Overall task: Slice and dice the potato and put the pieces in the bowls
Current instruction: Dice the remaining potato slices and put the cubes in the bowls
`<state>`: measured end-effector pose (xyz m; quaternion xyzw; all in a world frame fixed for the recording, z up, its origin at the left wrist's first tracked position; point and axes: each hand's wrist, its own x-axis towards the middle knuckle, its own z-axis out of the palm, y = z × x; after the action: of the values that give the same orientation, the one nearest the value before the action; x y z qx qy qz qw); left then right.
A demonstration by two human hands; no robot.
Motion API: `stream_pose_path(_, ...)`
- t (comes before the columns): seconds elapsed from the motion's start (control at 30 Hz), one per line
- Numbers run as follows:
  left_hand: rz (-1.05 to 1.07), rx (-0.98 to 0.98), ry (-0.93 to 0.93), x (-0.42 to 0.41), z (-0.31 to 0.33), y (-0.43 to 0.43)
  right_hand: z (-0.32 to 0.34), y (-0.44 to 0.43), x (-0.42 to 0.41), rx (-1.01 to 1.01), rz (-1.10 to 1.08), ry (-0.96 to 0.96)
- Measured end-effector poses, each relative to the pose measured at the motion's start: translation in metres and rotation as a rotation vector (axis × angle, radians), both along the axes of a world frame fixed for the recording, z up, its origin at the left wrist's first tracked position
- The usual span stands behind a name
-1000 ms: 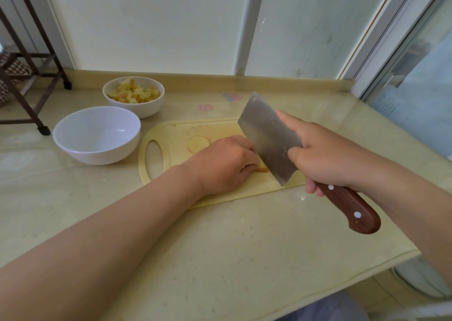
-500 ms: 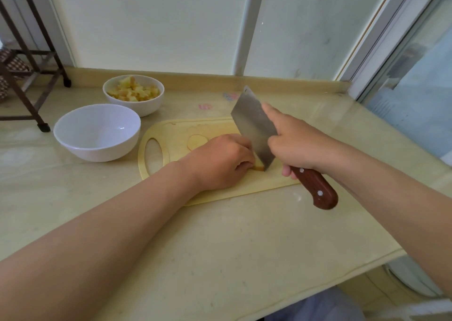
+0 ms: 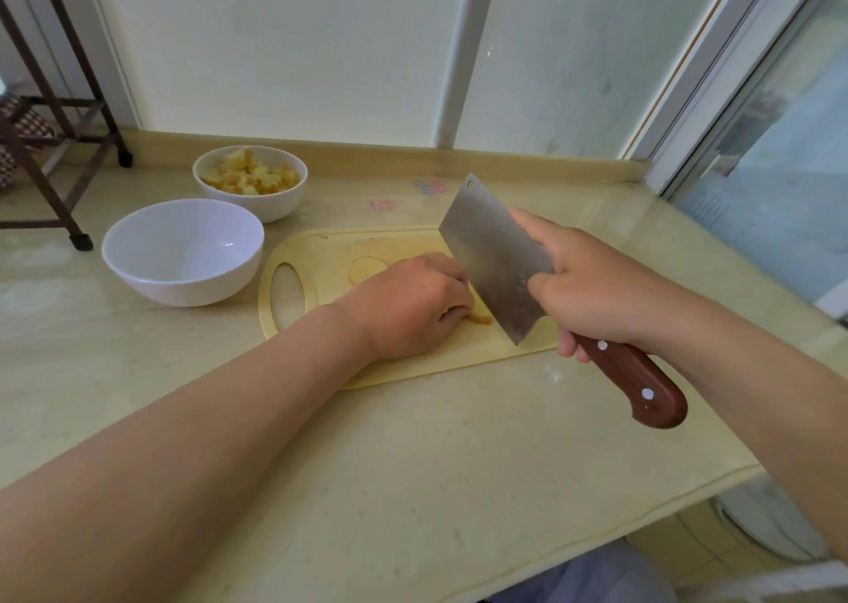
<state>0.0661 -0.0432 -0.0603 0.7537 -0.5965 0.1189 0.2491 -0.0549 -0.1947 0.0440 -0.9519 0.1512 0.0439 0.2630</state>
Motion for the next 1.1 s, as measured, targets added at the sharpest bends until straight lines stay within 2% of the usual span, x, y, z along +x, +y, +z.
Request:
stream_pose_path(0.37,0.002,-0.005,-0.006,0.002,-0.001,-0.001,-0.009,0.011,0.005,-0.039,-0.009,0.076)
stream_pose_path(0.57,0.014,-0.004,-0.021,0.000,0.000,0.001,-0.014,0.012,0.030,0.006,-0.041,0.042)
stream_pose_path(0.73,0.027,0.004,-0.031,0.002,-0.002,0.001,-0.011,0.005,0.016,0.067,-0.051,0.038)
stream_pose_path(1.1,0.057,-0.038,-0.028,0.004,-0.004,0.001,-0.005,0.009,0.003,0.060,-0.030,0.005)
